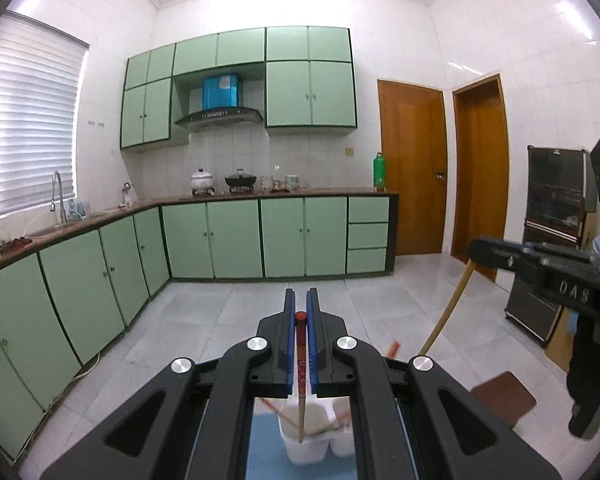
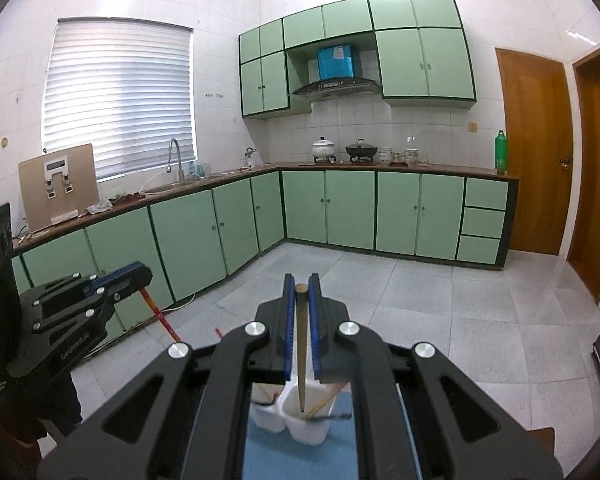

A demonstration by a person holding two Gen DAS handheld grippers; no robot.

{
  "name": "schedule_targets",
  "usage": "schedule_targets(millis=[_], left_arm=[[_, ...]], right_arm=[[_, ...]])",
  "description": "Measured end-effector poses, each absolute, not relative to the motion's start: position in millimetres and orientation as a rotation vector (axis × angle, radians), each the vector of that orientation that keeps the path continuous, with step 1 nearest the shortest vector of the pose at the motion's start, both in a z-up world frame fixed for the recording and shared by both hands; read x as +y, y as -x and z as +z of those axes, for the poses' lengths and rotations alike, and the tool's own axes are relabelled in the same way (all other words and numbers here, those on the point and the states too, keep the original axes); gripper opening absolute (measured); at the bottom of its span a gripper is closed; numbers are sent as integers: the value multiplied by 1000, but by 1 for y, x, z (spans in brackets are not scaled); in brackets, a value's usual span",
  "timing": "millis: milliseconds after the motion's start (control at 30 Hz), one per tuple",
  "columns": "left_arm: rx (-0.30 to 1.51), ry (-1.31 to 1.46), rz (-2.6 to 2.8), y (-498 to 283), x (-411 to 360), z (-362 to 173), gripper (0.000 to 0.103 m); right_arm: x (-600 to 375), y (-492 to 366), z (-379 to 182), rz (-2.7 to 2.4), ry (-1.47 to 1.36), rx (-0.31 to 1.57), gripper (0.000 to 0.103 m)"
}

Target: Organize utensils

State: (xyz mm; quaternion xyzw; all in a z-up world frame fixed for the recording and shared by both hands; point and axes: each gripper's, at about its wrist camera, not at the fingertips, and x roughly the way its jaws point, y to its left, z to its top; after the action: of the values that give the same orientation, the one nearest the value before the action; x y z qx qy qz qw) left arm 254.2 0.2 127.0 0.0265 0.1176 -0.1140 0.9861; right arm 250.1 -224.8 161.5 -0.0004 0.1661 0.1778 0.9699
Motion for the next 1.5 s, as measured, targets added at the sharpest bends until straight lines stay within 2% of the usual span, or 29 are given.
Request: schedule_targets(millis=[200, 600, 633, 767, 833, 900, 1000, 1067, 1133, 1200, 1233, 1400, 1500], left_arm=[[248, -50, -229, -290, -13, 113, 5], [426, -9, -245, -339, -7, 45, 6], [436, -6, -245, -340, -6, 42, 7], [458, 10, -246, -342, -1, 37, 28], [452, 18, -245, -339, 2, 39, 30], [444, 23, -243, -333, 5, 42, 44], [416, 34, -229, -318, 7, 50, 54], [404, 34, -219, -304, 11, 53, 58], [397, 35, -214, -289, 13, 54, 63], [392, 37, -213, -272, 15, 53, 69], [390, 38, -209, -264, 15, 51, 71], [393, 42, -204, -226, 14, 43, 89], [397, 34, -204, -202, 11, 37, 92]], right_arm=[[-219, -290, 141, 350, 11, 371, 6], [-204, -332, 69, 349, 12, 531, 6], [-202, -333, 64, 351, 13, 547, 7], [-204, -330, 52, 336, 7, 573, 12], [-210, -324, 54, 326, -9, 563, 23], [-217, -316, 59, 314, -25, 549, 29], [-230, -301, 64, 289, -49, 527, 44], [-240, -291, 65, 274, -59, 517, 57], [-247, -278, 65, 250, -63, 506, 78], [-252, -259, 62, 264, -65, 495, 86], [-255, -252, 61, 265, -63, 494, 90], [-259, -203, 49, 272, -65, 479, 96], [-262, -178, 42, 285, -95, 486, 97]])
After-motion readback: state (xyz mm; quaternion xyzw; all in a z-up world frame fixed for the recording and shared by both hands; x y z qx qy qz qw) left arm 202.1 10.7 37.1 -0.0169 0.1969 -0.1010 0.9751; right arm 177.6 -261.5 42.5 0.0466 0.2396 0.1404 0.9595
